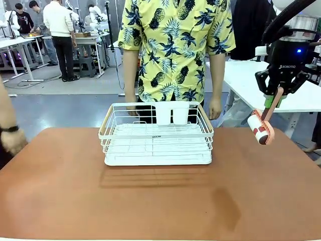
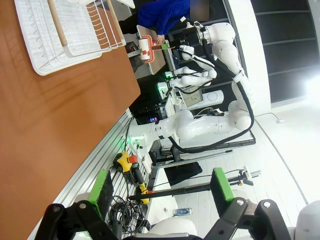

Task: Clean the table.
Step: Place the Lint Roller down when the Dish drying rack is positioned in the middle of the table.

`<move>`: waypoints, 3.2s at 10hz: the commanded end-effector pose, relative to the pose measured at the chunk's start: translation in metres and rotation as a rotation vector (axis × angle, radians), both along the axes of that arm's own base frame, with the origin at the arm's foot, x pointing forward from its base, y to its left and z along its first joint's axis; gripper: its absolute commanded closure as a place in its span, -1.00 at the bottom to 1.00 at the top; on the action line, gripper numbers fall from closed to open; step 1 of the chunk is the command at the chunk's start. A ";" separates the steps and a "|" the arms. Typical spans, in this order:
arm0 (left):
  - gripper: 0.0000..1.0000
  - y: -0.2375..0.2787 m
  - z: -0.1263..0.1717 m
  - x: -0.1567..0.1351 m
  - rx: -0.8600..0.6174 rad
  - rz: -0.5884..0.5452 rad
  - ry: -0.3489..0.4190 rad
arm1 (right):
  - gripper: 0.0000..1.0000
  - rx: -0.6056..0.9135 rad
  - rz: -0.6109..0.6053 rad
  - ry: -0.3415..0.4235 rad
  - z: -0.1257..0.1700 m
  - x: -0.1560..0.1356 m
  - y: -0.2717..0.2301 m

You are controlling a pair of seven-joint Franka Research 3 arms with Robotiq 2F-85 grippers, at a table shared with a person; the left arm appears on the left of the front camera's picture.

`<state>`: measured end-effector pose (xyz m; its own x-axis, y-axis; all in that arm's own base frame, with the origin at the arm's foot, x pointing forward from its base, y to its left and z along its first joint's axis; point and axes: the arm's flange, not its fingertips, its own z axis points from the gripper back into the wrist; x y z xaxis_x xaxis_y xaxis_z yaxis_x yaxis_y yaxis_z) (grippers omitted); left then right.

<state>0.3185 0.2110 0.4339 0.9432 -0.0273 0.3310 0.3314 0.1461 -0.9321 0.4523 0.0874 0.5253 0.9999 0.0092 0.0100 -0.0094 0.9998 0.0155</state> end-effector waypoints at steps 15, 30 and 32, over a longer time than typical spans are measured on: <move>-1.00 0.002 0.001 -0.001 -0.003 0.003 -0.006 | 0.58 0.012 -0.015 -0.002 0.003 -0.003 0.003; -1.00 0.002 0.001 -0.001 -0.003 0.003 -0.006 | 0.58 0.613 -1.296 -0.280 -0.109 0.057 -0.060; -1.00 0.002 0.001 -0.001 -0.003 0.003 -0.006 | 0.58 0.602 -1.355 -0.251 -0.132 0.067 -0.067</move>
